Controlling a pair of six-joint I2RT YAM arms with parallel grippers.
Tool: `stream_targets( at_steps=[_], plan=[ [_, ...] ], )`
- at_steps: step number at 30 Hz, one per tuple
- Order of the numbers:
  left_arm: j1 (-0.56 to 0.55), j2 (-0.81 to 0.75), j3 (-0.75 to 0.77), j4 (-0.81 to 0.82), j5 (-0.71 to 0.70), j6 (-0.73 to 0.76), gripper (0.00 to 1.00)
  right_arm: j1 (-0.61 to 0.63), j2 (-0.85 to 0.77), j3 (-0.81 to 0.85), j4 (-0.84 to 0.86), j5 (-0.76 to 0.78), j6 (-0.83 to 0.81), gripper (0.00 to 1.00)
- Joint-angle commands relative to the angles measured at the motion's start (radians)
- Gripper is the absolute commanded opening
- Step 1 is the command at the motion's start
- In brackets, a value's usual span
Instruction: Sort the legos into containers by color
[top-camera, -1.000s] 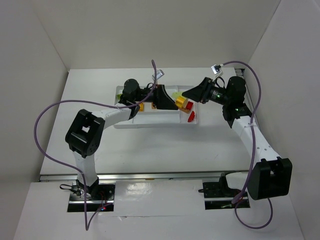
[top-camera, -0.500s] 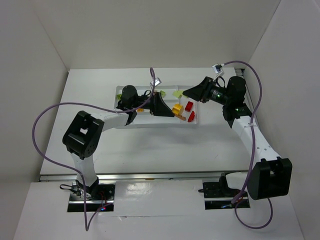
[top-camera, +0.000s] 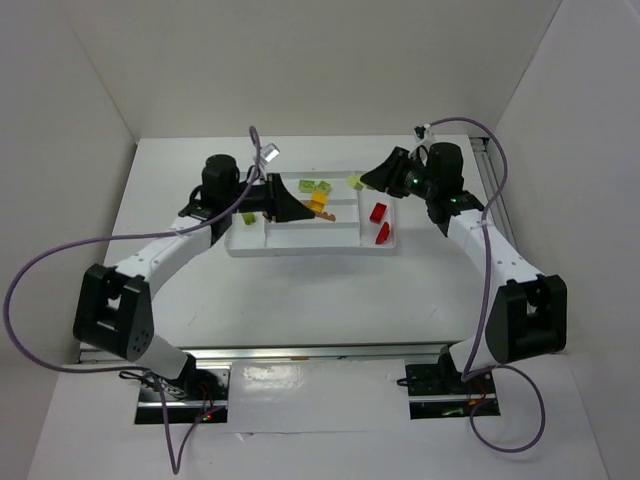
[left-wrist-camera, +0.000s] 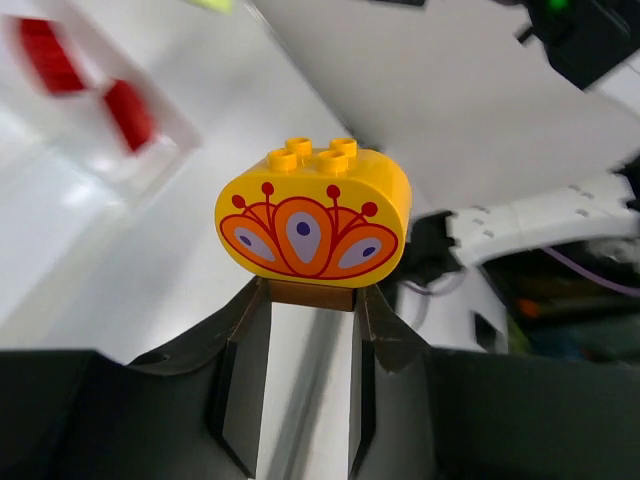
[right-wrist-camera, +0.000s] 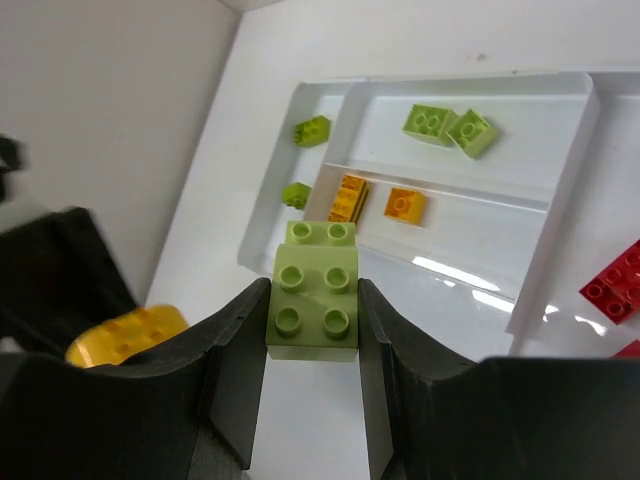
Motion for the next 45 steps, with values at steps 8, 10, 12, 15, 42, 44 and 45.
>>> stream_targets(
  at_steps=[8, 10, 12, 15, 42, 44, 45],
  plan=[
    [0.095, -0.172, 0.155, -0.688, -0.474, 0.341, 0.0, 0.102, 0.035, 0.076, -0.162, 0.277, -0.124, 0.09],
    [0.095, -0.173, 0.145, -0.706, -0.474, 0.341, 0.0, 0.102, -0.009, 0.045, -0.212, 0.3, -0.144, 0.09],
    [0.095, -0.182, 0.115, -0.718, -0.474, 0.341, 0.0, 0.102, -0.058, 0.005, -0.256, 0.336, -0.144, 0.09],
    [0.052, -0.17, 0.096, -0.743, -0.489, 0.364, 0.0, 0.102, -0.129, -0.064, -0.307, 0.361, -0.154, 0.09],
    [-0.319, 0.193, 0.067, -0.698, -0.62, 0.295, 0.66, 0.102, -0.211, -0.125, -0.35, 0.438, -0.164, 0.09],
    [-0.319, 0.176, 0.067, -0.721, -0.63, 0.295, 0.88, 0.102, -0.211, -0.125, -0.35, 0.438, -0.164, 0.09],
    [-0.319, 0.154, 0.078, -0.732, -0.644, 0.307, 0.91, 0.102, -0.211, -0.125, -0.35, 0.438, -0.164, 0.09]
  ],
)
